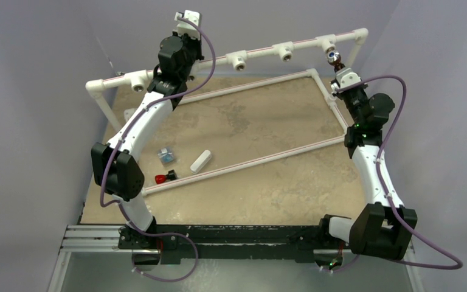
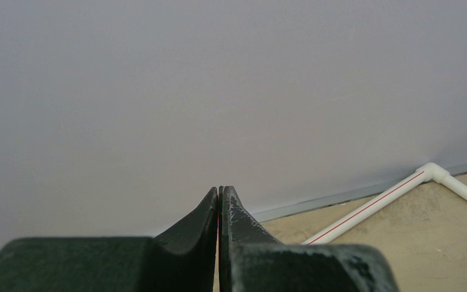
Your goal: Install the water faucets
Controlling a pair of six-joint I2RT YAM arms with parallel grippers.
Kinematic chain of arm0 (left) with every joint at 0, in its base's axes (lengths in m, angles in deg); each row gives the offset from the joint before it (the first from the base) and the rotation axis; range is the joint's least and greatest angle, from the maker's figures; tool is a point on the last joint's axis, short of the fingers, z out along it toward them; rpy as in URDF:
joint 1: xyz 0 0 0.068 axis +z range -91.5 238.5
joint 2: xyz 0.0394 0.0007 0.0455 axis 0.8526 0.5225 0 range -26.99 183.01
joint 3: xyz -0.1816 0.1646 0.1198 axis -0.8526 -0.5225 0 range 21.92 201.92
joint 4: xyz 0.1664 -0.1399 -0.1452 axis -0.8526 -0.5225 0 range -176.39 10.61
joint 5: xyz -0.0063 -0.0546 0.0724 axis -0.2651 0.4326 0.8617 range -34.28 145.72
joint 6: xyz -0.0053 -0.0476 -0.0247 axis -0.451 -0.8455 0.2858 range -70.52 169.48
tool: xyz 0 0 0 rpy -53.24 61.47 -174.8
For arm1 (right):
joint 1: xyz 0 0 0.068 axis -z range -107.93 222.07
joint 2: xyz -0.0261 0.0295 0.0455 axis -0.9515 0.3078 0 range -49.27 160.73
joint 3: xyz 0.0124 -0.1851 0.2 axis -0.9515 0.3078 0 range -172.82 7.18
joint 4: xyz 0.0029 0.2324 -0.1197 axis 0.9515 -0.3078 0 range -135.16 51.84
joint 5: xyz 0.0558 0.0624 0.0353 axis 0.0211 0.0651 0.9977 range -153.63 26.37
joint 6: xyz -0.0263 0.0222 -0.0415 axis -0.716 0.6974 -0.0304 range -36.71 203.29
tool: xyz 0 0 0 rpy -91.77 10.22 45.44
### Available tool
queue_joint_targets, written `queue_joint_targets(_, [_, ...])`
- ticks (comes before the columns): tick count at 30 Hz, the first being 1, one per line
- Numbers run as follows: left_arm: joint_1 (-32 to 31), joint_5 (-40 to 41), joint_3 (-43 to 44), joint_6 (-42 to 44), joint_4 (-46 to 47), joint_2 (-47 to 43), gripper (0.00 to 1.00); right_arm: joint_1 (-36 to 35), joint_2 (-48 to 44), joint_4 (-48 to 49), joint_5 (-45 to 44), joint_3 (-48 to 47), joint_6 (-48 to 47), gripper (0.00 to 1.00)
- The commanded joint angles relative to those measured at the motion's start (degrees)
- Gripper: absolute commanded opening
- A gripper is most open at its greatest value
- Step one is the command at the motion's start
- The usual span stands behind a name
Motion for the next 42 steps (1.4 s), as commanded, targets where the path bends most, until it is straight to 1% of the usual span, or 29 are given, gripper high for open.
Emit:
queue_joint_targets(1, [-0.32, -1.59, -2.05, 0.17, -6.22, 2.34, 0.00, 0.08, 1.64, 4.65, -3.10, -0.28, -0.74, 0.00])
queue_joint_targets(6, [-0.39, -1.68, -1.95, 0.11, -6.31, 2.66, 0.00, 0.05, 1.98, 5.13, -4.03, -0.86, 1.73, 0.00])
queue_joint_targets(18, [-0.58, -1.48, -2.02, 0.61, -6.20, 2.41, 0.00, 0.57, 3.64, 4.53, -6.56, -2.50, 15.13, 0.00])
queue_joint_targets(29, [-0.85, -1.54, -2.03, 0.84, -6.12, 2.54, 0.00, 1.49, 5.47, 3.52, -12.79, -4.23, 31.62, 0.00])
queue_joint_targets(36, [-1.01, -1.48, -1.95, 0.89, -6.19, 2.65, 0.00, 2.00, 6.67, 1.33, -16.51, -5.66, 44.29, 0.00])
queue_joint_targets(42, [-1.20, -1.32, -2.02, 1.06, -6.18, 2.63, 0.00, 2.15, 6.67, 2.43, -19.04, -4.18, 54.52, 0.00])
